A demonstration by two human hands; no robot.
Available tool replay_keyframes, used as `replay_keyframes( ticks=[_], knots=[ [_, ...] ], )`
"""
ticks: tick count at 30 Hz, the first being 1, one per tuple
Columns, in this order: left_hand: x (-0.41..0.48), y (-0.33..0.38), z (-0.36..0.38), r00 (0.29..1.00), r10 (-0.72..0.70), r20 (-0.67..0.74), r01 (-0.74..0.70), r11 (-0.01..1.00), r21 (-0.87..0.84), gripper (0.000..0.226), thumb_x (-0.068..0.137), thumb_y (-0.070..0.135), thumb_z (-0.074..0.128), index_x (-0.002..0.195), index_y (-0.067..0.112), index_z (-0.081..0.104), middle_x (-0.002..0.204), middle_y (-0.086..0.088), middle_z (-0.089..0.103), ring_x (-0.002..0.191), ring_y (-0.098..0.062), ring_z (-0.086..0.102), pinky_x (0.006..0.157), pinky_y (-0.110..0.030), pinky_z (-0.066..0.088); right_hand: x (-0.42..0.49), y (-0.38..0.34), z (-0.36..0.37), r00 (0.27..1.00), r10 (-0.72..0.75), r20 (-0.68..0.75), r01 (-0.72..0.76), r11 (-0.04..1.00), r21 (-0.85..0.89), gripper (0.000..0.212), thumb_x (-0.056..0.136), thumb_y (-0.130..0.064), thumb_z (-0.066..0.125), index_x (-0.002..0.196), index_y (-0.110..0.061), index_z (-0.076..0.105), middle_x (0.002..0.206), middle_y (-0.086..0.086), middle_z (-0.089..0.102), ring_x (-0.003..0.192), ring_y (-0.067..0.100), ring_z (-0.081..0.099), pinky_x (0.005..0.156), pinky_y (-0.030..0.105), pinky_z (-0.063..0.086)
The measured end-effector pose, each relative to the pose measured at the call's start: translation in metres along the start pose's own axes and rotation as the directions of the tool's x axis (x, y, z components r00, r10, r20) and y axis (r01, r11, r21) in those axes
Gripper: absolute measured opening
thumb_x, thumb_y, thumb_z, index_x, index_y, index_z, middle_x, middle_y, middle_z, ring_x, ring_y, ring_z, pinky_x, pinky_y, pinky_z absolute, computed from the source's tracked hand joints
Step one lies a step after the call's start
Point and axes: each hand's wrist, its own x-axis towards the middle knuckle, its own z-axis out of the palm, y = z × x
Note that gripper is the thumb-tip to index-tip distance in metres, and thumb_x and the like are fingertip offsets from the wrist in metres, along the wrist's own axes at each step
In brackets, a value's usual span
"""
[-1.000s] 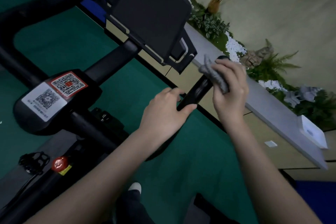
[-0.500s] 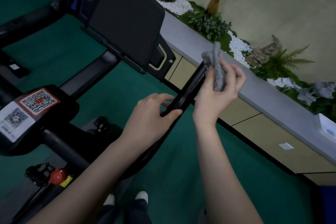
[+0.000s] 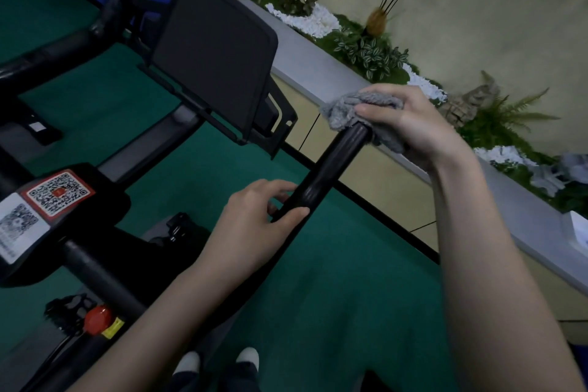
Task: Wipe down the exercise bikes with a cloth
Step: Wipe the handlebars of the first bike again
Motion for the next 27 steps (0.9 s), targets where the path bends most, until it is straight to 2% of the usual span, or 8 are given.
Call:
replay_keyframes(
  ticks=[2,4,9,11,16,20,24,27],
  knots=[
    [0.000,0.000,0.000,1.000,-0.004,-0.002,0.004,1.000,-0.008,0.027,0.082,0.041,0.066,0.109,0.039,0.064,0.095,0.018,0.060,0.083,0.001,0.056,0.075,-0.019,0.047,-0.001,0.008,0.004,1.000,-0.003,-0.017,0.005,0.989,0.149,0.009,0.087,-0.004,0.061,0.092,-0.010,0.066,0.082,0.008,0.067,0.073,0.020,0.064,0.066,0.032,0.052],
    [0.000,0.001,0.000,1.000,-0.011,-0.007,0.010,1.000,-0.012,0.027,0.082,0.040,0.067,0.108,0.040,0.063,0.094,0.019,0.060,0.082,0.002,0.056,0.072,-0.014,0.046,-0.009,0.025,0.016,0.989,-0.016,-0.146,0.067,0.934,0.350,0.011,0.090,-0.004,0.056,0.095,-0.011,0.064,0.085,0.006,0.067,0.078,0.020,0.064,0.069,0.033,0.054],
    [-0.001,0.000,0.003,0.999,-0.007,-0.043,0.007,1.000,-0.008,0.028,0.080,0.039,0.067,0.108,0.036,0.065,0.094,0.018,0.061,0.084,0.002,0.056,0.072,-0.011,0.044,-0.034,0.059,0.074,0.845,0.074,-0.530,0.310,0.741,0.596,0.013,0.097,-0.011,0.049,0.107,-0.011,0.057,0.104,0.006,0.063,0.099,0.017,0.060,0.095,0.037,0.047],
    [-0.001,0.000,0.003,0.999,0.001,-0.054,-0.001,1.000,-0.002,0.030,0.080,0.039,0.068,0.109,0.035,0.065,0.096,0.017,0.062,0.085,0.001,0.057,0.071,-0.007,0.042,-0.041,0.063,0.091,0.791,0.081,-0.607,0.371,0.725,0.580,0.016,0.095,-0.013,0.050,0.111,-0.011,0.054,0.108,0.007,0.061,0.101,0.016,0.059,0.099,0.038,0.045],
    [-0.001,0.000,0.004,0.998,-0.004,-0.060,0.004,1.000,-0.006,0.030,0.081,0.038,0.068,0.111,0.033,0.065,0.096,0.016,0.061,0.085,0.003,0.056,0.070,-0.004,0.040,-0.053,0.067,0.110,0.702,0.032,-0.711,0.367,0.840,0.399,0.014,0.097,-0.011,0.051,0.105,-0.022,0.055,0.101,-0.002,0.063,0.096,0.012,0.059,0.093,0.034,0.049],
    [-0.002,0.000,0.004,0.998,0.016,-0.062,-0.015,1.000,0.022,0.031,0.082,0.038,0.067,0.113,0.033,0.065,0.098,0.017,0.061,0.086,0.003,0.055,0.070,-0.002,0.039,-0.073,0.078,0.128,0.724,0.021,-0.690,0.301,0.890,0.342,0.012,0.096,-0.012,0.053,0.105,-0.020,0.055,0.095,-0.007,0.064,0.090,0.004,0.061,0.082,0.022,0.050],
    [-0.002,0.000,0.004,0.998,0.020,-0.053,-0.019,0.999,0.029,0.033,0.082,0.039,0.066,0.115,0.033,0.064,0.098,0.017,0.061,0.086,0.003,0.055,0.070,-0.003,0.040,-0.071,0.077,0.123,0.746,0.061,-0.663,0.269,0.883,0.385,0.017,0.095,-0.011,0.054,0.111,-0.018,0.053,0.105,0.000,0.064,0.098,0.011,0.061,0.093,0.034,0.050],
    [-0.003,0.000,0.004,0.998,0.027,-0.055,-0.025,0.999,0.039,0.034,0.083,0.039,0.066,0.116,0.032,0.064,0.099,0.016,0.061,0.087,0.001,0.055,0.072,-0.003,0.039,-0.072,0.076,0.125,0.753,0.050,-0.656,0.275,0.882,0.382,0.016,0.096,-0.011,0.053,0.108,-0.021,0.053,0.103,-0.003,0.064,0.097,0.008,0.061,0.092,0.029,0.050]
  ],
)
